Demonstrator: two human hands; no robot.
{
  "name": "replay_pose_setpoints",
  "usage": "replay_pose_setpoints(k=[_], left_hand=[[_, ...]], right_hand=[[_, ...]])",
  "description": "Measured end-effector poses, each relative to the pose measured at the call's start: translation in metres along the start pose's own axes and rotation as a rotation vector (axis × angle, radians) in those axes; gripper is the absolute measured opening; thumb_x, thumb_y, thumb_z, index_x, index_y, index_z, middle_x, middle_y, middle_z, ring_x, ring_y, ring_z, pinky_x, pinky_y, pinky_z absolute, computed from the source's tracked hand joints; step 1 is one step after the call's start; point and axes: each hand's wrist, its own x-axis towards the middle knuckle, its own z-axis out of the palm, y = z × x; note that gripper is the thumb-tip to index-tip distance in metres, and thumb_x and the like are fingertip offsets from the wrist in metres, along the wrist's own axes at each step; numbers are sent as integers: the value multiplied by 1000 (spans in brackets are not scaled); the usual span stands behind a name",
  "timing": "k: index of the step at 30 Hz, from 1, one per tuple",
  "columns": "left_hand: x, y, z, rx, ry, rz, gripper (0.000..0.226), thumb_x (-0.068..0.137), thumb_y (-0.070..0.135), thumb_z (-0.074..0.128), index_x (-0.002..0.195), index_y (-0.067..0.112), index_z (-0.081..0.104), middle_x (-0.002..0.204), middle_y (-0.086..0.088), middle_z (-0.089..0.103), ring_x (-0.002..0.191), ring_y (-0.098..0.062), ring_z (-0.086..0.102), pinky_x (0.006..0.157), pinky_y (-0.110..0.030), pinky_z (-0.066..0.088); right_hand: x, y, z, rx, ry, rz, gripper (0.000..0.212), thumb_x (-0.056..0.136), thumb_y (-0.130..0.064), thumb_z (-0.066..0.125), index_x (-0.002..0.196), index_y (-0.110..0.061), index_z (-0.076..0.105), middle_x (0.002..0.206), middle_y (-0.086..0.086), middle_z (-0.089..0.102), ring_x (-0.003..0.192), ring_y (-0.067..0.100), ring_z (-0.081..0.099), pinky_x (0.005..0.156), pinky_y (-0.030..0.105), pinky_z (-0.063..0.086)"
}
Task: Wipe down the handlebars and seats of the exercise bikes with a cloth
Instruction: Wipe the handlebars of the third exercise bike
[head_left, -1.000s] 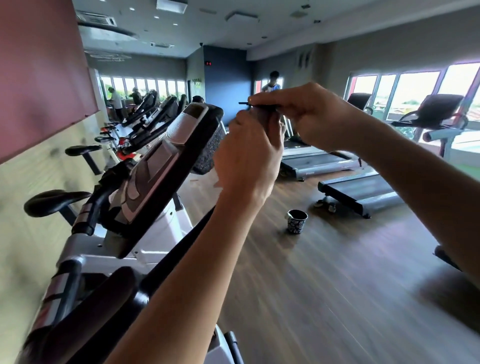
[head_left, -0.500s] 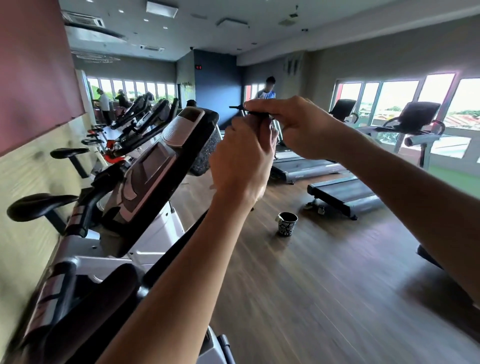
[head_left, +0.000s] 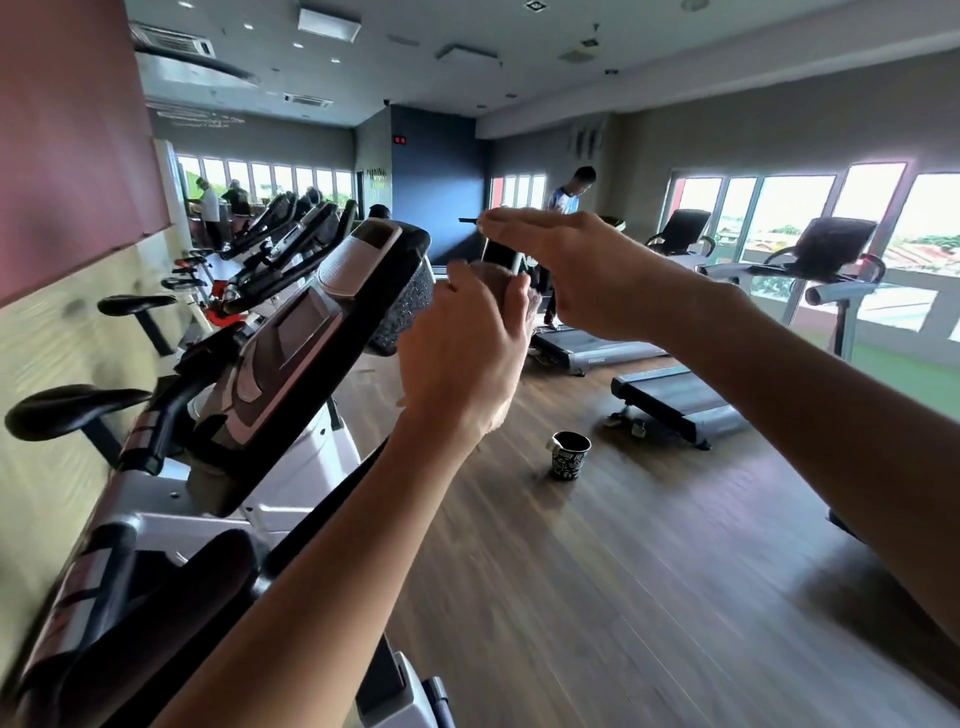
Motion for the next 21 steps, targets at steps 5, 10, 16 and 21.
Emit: replay_pose_setpoints(k=[5,10,16,21], left_hand=[[22,16,0,-12,32,-8,52,106,57,35,120,9,50,110,-13,67,96,-35,69,70,-39,43],[-23,-10,8,37,60,2,50,101,58,42,109,12,59,93,-10,69,80,-31,70,64,-40,52],[-17,0,6,142,33,-35,53,103,59,38,114,9,52,99,-12,70,84,-33,71,61,-37,43],[18,15,1,23,69,-30,47,105,57,37,114,13,51,101,-10,69,90,-36,69,64,-36,35]], right_hand=[[1,12,6,32,33,-33,83,70,32,51,146,-1,50,148,17,54,136,30,53,116,40,42],[-3,11,9,80,72,27,89,69,31,43,149,-8,51,151,11,52,138,26,52,116,35,41],[-3,8,10,151,104,47,90,69,29,41,149,-10,50,154,8,49,141,21,48,115,19,30],[-3,8,13,185,115,49,90,66,27,36,147,-9,52,151,8,52,141,24,48,119,30,35]])
